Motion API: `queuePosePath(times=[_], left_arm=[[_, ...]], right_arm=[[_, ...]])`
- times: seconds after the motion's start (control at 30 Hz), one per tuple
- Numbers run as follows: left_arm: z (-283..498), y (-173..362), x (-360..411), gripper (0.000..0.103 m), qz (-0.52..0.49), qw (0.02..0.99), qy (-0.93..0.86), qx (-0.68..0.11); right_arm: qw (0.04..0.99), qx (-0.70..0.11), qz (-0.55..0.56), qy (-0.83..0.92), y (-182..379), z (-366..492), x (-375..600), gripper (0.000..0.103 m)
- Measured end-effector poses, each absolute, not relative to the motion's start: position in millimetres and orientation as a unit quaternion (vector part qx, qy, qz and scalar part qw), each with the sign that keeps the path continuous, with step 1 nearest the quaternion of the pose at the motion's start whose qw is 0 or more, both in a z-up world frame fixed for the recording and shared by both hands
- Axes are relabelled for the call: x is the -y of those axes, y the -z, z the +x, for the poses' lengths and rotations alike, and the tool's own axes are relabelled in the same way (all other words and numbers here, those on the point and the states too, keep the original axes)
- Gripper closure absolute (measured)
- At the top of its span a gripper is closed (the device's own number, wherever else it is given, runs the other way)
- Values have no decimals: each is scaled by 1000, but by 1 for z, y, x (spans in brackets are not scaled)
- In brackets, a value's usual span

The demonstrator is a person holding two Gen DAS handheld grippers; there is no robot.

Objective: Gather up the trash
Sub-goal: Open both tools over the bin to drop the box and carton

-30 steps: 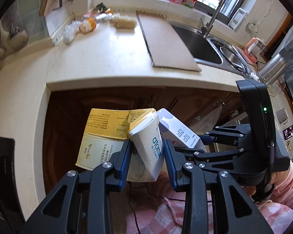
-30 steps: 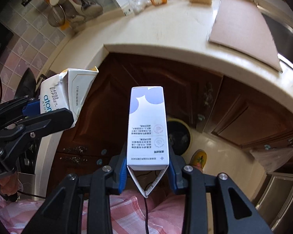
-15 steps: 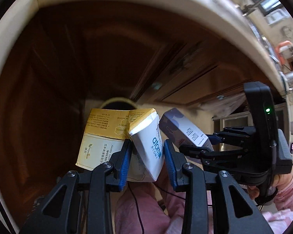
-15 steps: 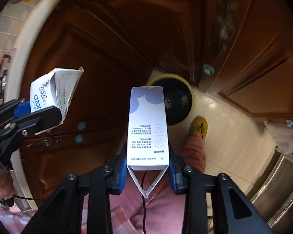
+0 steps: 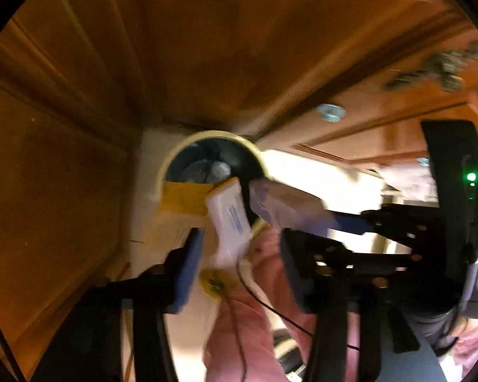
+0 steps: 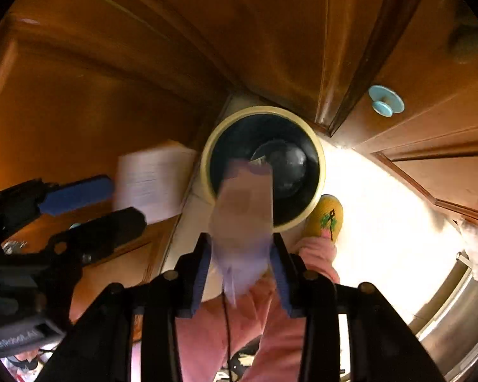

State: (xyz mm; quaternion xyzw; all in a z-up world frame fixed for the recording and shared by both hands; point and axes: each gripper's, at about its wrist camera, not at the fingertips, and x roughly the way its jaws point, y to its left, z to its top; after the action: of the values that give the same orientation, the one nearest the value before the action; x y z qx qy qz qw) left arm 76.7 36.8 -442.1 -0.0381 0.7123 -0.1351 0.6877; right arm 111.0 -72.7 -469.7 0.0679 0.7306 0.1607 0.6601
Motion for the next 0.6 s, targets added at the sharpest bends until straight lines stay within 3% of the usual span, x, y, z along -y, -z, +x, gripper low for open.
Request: queuePosePath(times=[0.07,0.4,0.6], left_arm=[[79,453,-41,30,-30,693,121,-710],[84,463,-45,30,-14,696,108,-710],[81,438,-44,30,-2,701,117,-703]], right_arm=[[660,-731,75,-155,481,114,78,59],[651,-740,93,-144,490,101,83,58],[655,-734,96,-151,467,94,81,58]])
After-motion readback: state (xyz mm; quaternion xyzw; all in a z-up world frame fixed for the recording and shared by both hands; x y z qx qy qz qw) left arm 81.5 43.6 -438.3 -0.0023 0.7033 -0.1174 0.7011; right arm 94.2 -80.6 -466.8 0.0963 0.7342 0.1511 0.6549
